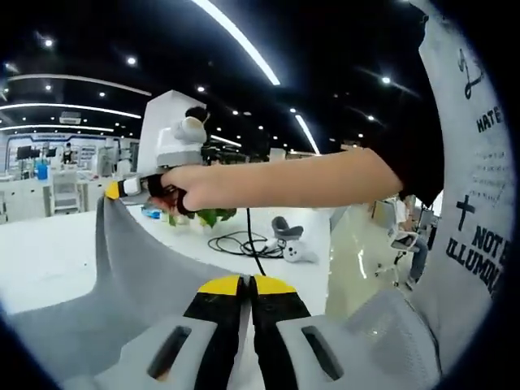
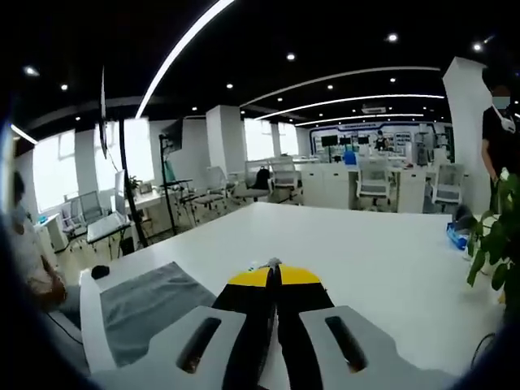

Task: Fold the towel on the table until its edges align and the towel forms a compact rectangular stack.

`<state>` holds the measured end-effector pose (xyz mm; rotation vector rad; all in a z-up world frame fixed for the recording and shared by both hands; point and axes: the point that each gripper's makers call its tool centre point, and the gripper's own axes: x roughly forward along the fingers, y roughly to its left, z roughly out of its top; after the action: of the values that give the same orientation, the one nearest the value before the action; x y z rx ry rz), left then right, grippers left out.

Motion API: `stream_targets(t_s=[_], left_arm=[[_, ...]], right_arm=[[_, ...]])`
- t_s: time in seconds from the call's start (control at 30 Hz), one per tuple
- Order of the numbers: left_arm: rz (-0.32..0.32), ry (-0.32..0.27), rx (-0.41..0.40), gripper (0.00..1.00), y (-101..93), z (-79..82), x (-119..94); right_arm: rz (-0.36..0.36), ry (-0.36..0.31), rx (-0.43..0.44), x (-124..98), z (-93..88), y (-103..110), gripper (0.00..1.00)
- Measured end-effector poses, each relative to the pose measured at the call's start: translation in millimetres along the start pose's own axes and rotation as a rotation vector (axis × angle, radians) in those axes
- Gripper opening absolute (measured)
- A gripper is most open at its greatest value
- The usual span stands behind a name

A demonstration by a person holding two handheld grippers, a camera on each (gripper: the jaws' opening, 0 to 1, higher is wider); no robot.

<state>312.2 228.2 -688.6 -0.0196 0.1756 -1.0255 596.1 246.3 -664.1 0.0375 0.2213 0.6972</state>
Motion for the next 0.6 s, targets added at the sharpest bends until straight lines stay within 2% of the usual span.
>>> stream_targets(t_s=[0.27, 0.4, 0.6], left_arm=[[0.056, -0.030, 0.000, 0.04, 20.9, 8.4, -37], [0.081, -0.048, 0.011, 0.04, 31.6, 14.9, -56], [0.114, -0.075, 0.008, 0.04, 47.6, 24.0, -84]], right_arm=[[0.009, -0.018, -0.011, 18, 19.6, 24, 0.00], [0.012, -0.028, -0.014, 20, 31.8, 41, 0.00], [0.028, -0.049, 0.007, 43, 42.4, 60, 0.00]])
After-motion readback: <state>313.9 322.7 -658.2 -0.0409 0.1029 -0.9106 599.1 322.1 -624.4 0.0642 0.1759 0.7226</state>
